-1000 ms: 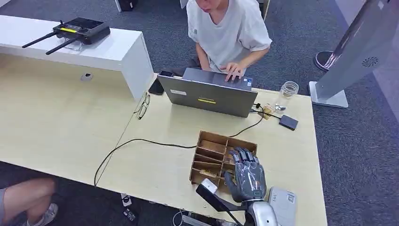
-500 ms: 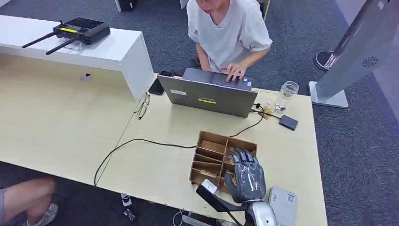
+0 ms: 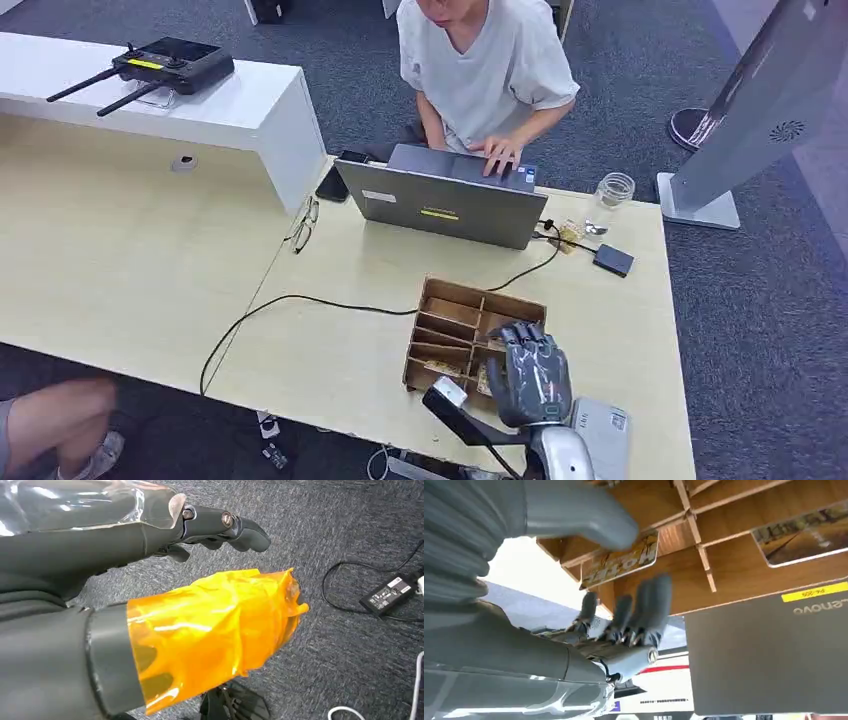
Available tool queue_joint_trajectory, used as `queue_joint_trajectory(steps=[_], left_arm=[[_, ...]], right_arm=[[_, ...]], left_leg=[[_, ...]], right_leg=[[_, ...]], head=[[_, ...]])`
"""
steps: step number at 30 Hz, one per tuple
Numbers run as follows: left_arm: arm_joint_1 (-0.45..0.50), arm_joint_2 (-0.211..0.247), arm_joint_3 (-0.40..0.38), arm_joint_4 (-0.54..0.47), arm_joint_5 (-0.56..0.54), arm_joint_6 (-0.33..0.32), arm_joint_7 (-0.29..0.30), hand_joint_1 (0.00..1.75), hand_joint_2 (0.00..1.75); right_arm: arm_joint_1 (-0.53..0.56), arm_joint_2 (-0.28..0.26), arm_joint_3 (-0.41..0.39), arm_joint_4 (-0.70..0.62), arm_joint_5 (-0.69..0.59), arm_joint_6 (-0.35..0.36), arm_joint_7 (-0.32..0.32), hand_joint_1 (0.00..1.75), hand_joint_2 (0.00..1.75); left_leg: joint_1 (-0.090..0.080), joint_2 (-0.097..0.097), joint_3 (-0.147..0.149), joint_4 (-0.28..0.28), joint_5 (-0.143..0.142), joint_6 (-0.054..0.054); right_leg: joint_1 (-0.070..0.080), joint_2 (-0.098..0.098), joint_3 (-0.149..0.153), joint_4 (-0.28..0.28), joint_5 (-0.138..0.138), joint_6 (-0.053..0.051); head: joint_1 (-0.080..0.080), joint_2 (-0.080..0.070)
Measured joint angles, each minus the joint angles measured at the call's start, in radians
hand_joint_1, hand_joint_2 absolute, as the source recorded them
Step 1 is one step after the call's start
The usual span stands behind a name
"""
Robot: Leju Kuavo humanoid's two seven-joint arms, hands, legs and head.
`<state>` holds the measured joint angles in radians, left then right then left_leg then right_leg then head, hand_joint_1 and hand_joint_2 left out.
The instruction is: Pass the card to the sensor for recognition and then transmit it.
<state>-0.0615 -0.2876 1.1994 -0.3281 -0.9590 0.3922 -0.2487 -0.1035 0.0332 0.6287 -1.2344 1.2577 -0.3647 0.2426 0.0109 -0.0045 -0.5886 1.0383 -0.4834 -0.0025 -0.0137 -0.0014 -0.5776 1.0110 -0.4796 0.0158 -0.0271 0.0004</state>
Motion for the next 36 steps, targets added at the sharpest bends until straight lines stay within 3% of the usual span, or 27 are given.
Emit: queue_joint_trajectory(steps=[3,10,17,19,26,36], left_arm=[[0.000,0.000,-0.001,0.002,0.001,0.000,-0.002,0.00,0.00],[0.000,0.001,-0.002,0.005,0.001,0.000,-0.003,0.00,0.00],[0.000,0.001,-0.002,0.006,0.002,0.000,-0.005,0.00,0.00],[0.000,0.002,-0.003,0.006,0.003,0.000,-0.006,0.00,0.00],[0.000,0.002,-0.003,0.006,0.017,0.000,-0.015,0.00,0.00],[0.001,0.002,-0.003,0.006,0.038,0.000,-0.018,0.00,0.00]], right_arm=[[0.001,0.000,-0.006,-0.002,0.001,0.000,0.002,1.43,1.75],[0.001,0.000,-0.010,-0.004,0.019,-0.003,0.002,1.45,1.75],[0.005,0.000,-0.016,-0.003,0.031,-0.016,0.002,1.73,1.75],[0.007,0.000,-0.017,-0.003,0.034,-0.031,-0.006,1.73,1.75],[0.030,0.000,-0.028,-0.065,0.006,-0.146,-0.087,1.75,1.75],[0.059,-0.002,-0.033,-0.265,-0.108,-0.185,-0.190,1.75,1.75]], left_leg=[[0.000,0.000,0.000,0.000,0.000,0.000],[0.000,0.000,0.000,0.000,0.000,0.000],[0.000,0.000,0.000,0.000,0.000,0.000],[0.000,0.000,0.000,0.000,0.000,0.000],[0.000,0.000,0.000,0.000,0.000,0.000],[0.000,0.000,0.000,0.000,0.000,0.000]], right_leg=[[0.000,0.000,0.000,0.000,0.000,0.000],[0.000,0.000,0.000,0.000,0.000,0.000],[0.000,0.000,0.000,0.000,0.000,0.000],[0.000,0.000,0.000,0.000,0.000,0.000],[0.000,0.000,0.000,0.000,0.000,0.000],[0.000,0.000,0.000,0.000,0.000,0.000]], head=[[0.000,0.000],[0.000,0.000],[0.000,0.000],[0.000,0.000],[0.000,0.000],[0.000,0.000]])
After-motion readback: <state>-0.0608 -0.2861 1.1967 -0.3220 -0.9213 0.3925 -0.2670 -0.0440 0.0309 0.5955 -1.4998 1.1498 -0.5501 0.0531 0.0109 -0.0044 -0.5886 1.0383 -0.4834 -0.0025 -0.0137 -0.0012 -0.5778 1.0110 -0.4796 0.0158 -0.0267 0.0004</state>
